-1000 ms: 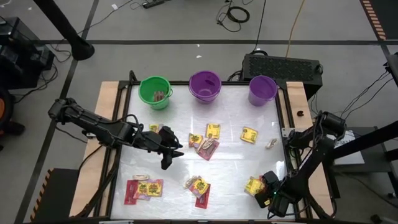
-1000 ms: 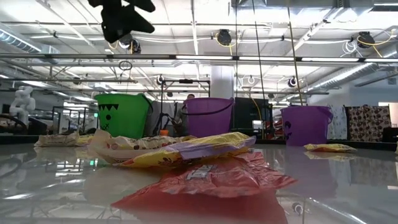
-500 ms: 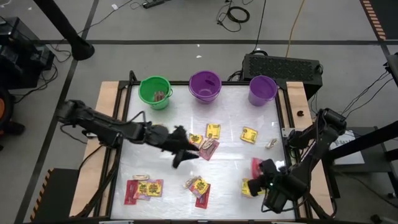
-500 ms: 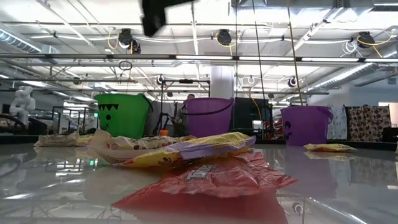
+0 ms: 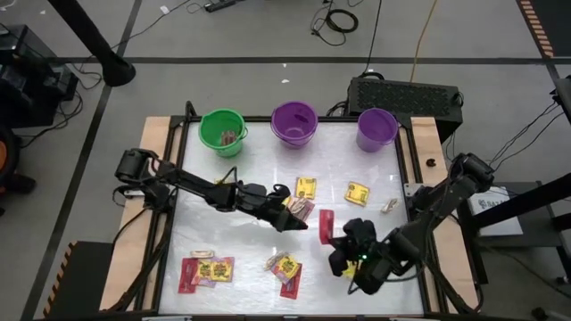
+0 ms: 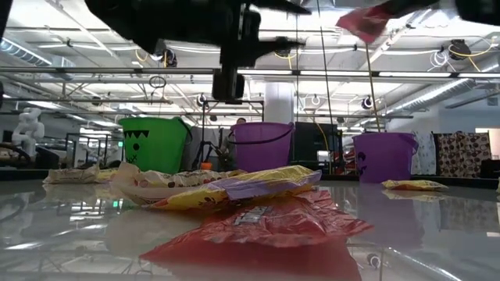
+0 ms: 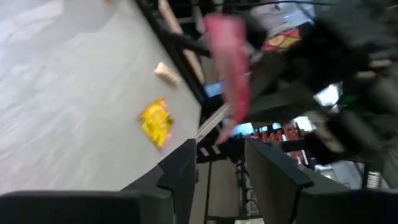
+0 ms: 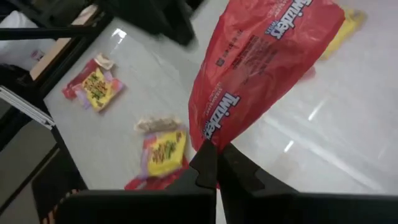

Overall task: Sort candy by brand, put in halloween buckets
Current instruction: Put the red candy pack in the green bucket

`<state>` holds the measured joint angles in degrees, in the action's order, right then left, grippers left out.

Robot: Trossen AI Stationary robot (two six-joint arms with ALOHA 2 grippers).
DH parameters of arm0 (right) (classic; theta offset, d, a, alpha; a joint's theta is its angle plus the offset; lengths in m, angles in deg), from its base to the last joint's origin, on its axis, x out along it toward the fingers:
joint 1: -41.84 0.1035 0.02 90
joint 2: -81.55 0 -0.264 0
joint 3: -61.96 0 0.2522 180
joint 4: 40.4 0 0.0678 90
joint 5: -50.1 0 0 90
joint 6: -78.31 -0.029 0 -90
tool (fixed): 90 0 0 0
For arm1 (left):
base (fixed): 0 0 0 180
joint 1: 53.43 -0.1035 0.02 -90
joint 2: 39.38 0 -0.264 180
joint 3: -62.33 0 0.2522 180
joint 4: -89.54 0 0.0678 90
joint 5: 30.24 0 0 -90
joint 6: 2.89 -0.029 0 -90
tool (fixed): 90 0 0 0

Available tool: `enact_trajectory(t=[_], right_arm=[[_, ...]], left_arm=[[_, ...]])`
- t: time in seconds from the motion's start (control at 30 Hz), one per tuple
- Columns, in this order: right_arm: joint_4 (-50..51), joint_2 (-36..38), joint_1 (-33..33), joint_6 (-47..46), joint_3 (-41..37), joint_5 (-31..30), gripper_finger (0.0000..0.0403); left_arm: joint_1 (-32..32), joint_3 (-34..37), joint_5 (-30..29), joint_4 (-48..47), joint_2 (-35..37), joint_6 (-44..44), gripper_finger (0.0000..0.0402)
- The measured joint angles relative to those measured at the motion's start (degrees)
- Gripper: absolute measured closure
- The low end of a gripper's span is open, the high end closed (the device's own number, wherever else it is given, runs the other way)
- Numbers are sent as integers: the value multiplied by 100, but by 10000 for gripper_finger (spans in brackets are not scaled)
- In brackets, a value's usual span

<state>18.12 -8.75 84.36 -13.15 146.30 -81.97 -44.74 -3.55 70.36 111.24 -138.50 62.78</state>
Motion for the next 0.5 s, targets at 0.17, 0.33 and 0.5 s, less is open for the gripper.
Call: enact_trajectory(t=[0.17,0.33,0.5], right_arm=[[-383,0,-383,884,0,0,403],[-743,0,-656,1481,0,32,402],[-1051,2,-799,1909,0,41,402]], left_arm=[[-37,2,-3,141,-14,-30,259],[-83,-3,14,505,-10,-174,259],[-107,-4,16,466,-15,-210,259]])
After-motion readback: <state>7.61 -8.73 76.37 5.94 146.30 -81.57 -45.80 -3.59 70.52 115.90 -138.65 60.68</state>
